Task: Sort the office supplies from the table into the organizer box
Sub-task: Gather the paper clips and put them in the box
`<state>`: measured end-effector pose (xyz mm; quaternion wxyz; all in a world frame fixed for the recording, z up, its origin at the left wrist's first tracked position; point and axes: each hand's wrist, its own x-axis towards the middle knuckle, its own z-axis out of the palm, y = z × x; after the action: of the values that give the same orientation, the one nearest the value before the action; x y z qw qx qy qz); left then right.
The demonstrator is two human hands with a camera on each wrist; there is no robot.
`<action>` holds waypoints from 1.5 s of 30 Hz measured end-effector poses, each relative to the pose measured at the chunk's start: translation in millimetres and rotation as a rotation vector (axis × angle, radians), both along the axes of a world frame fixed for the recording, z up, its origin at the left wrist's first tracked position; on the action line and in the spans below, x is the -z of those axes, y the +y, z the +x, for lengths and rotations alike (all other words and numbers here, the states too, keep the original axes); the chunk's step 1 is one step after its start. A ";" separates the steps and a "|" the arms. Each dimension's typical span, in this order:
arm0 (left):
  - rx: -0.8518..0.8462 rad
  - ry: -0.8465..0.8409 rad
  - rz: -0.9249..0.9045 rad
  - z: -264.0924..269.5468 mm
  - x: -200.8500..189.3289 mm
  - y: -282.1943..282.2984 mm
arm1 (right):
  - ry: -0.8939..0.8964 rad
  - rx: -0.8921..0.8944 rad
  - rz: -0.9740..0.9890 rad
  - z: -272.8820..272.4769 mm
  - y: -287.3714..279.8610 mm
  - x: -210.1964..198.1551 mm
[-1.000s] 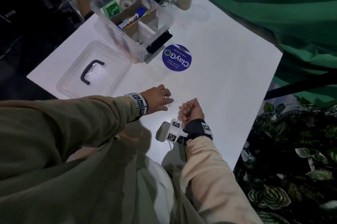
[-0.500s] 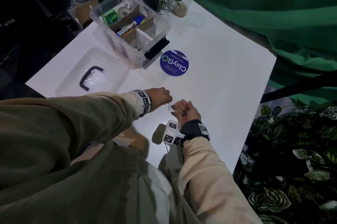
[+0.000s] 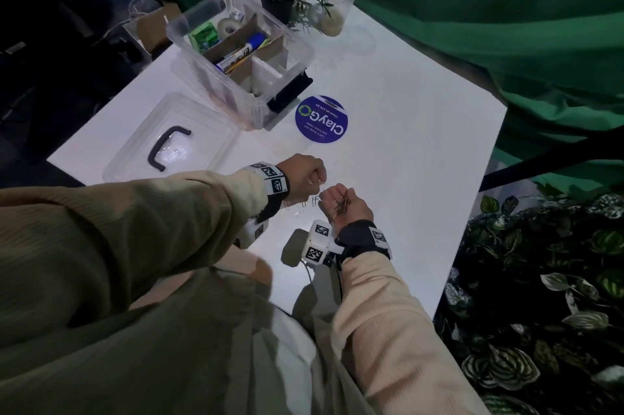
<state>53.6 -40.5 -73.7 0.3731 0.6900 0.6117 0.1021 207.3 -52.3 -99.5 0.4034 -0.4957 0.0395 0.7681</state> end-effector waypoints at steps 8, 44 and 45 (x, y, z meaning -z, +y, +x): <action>0.141 -0.081 0.144 7.9 -18.9 -0.1 | 0.103 0.124 -0.089 -8.6 3.8 -11.5; 0.194 0.327 -0.005 -46.5 18.4 -47.4 | -0.491 -0.239 -0.066 6.6 -10.7 4.9; 0.168 0.319 -0.006 -44.8 18.3 -46.1 | -0.490 -0.242 -0.070 6.2 -11.0 5.5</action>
<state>8.7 -86.6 -92.0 0.2809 0.7450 0.6035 -0.0421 213.4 -63.4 -105.1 0.2891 -0.6814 -0.0924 0.6660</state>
